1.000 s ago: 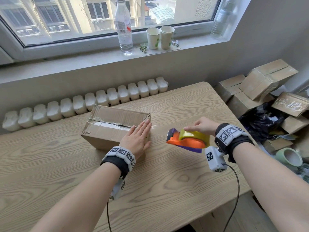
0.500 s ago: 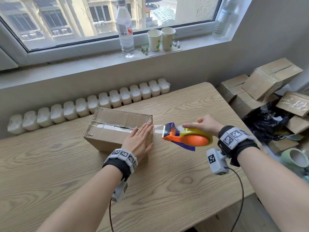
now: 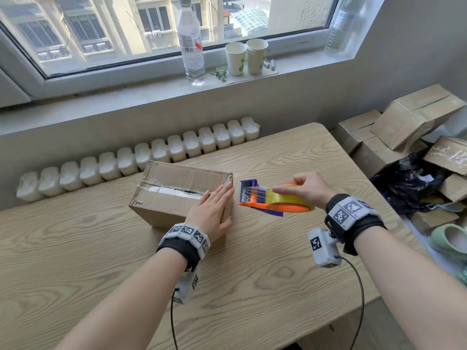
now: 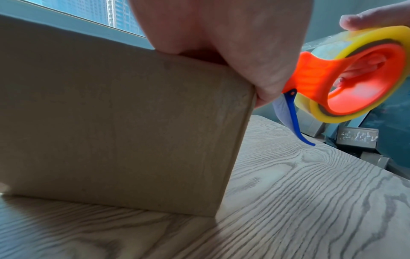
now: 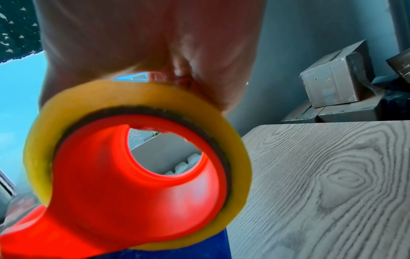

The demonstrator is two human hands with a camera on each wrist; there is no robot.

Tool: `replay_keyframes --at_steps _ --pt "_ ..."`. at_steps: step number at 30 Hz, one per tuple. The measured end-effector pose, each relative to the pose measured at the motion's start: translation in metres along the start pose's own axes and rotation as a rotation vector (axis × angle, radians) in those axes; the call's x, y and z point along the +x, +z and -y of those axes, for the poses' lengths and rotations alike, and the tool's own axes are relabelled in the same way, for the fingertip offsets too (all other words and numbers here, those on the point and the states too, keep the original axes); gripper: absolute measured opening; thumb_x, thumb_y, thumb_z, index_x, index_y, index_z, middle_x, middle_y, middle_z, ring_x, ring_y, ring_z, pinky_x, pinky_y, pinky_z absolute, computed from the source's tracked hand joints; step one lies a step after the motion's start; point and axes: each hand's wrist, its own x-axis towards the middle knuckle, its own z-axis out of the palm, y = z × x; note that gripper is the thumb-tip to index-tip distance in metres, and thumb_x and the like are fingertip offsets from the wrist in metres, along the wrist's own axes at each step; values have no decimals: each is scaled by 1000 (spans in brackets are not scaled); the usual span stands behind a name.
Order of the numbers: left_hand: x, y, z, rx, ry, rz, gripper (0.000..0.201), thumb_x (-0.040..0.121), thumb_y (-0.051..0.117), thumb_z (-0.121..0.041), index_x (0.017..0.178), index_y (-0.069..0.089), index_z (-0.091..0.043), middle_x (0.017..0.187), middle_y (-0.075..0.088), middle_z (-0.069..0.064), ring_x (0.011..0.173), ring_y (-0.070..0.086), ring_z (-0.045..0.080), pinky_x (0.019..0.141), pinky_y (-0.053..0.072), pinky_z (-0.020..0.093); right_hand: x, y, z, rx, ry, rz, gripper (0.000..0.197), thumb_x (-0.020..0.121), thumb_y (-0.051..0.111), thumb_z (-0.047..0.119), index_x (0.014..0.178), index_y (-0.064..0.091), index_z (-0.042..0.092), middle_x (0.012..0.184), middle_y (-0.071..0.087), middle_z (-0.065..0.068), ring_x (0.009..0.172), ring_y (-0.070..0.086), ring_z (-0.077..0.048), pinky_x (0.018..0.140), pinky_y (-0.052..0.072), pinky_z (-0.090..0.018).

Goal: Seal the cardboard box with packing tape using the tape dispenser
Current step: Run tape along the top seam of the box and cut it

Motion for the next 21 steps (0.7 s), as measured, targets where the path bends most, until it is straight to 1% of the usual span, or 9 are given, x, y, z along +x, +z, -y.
replay_keyframes --at_steps 3,6,8,11,13,15,16,18,21 --pt "1 0 0 -8 -4 0 72 87 46 -33 148 9 -25 157 0 -11 144 2 4 116 -2 26 4 2 0 -2 -23 -9 47 56 82 52 57 54 14 59 54 -3 58 53 -15 57 42 -32" --pt "0 0 -2 -16 -8 -12 72 87 47 -31 148 10 -25 157 1 -11 144 3 4 117 -1 27 5 2 3 -5 -48 14 51 52 80 55 63 59 10 65 57 -7 62 56 -18 59 46 -35" --pt "0 0 -2 -13 -8 -11 72 87 46 -30 148 9 -25 157 1 -11 144 2 4 117 -1 27 5 3 6 9 -64 22 46 57 81 50 62 57 11 65 57 -7 62 57 -18 59 47 -35" --pt "0 0 -2 -5 -3 4 71 87 46 -31 148 9 -25 158 -1 -10 144 1 5 117 -1 28 3 5 8 7 -71 12 41 64 82 39 57 52 13 59 52 -3 57 50 -14 56 41 -29" --pt "0 0 -3 30 13 14 67 86 46 -31 146 17 -24 158 -1 -7 145 1 8 119 2 32 3 5 10 76 -74 -27 42 67 82 34 54 47 15 54 45 2 51 43 -10 51 35 -24" --pt "0 0 -4 49 22 19 61 86 48 -31 142 26 -22 158 0 -4 146 3 12 120 6 36 5 2 15 187 -81 -83 39 69 80 31 56 47 14 56 43 2 52 41 -10 50 32 -24" --pt "0 0 -4 48 21 18 58 86 48 -31 140 30 -21 158 1 -3 146 3 12 119 7 37 6 -1 19 206 -86 -98 39 70 80 31 57 47 14 58 44 1 54 42 -11 51 33 -24" --pt "-1 -1 -5 65 28 13 50 86 48 -32 133 37 -19 158 1 -2 146 4 14 118 7 36 6 -8 27 165 -94 -90 38 70 80 32 57 49 15 59 48 1 56 45 -11 51 36 -23" --pt "-1 0 -7 99 27 -8 38 86 48 -30 121 46 -16 158 1 1 146 5 17 119 11 40 4 -14 27 102 -87 -74 36 70 79 36 60 52 14 63 53 1 59 51 -11 53 41 -24"
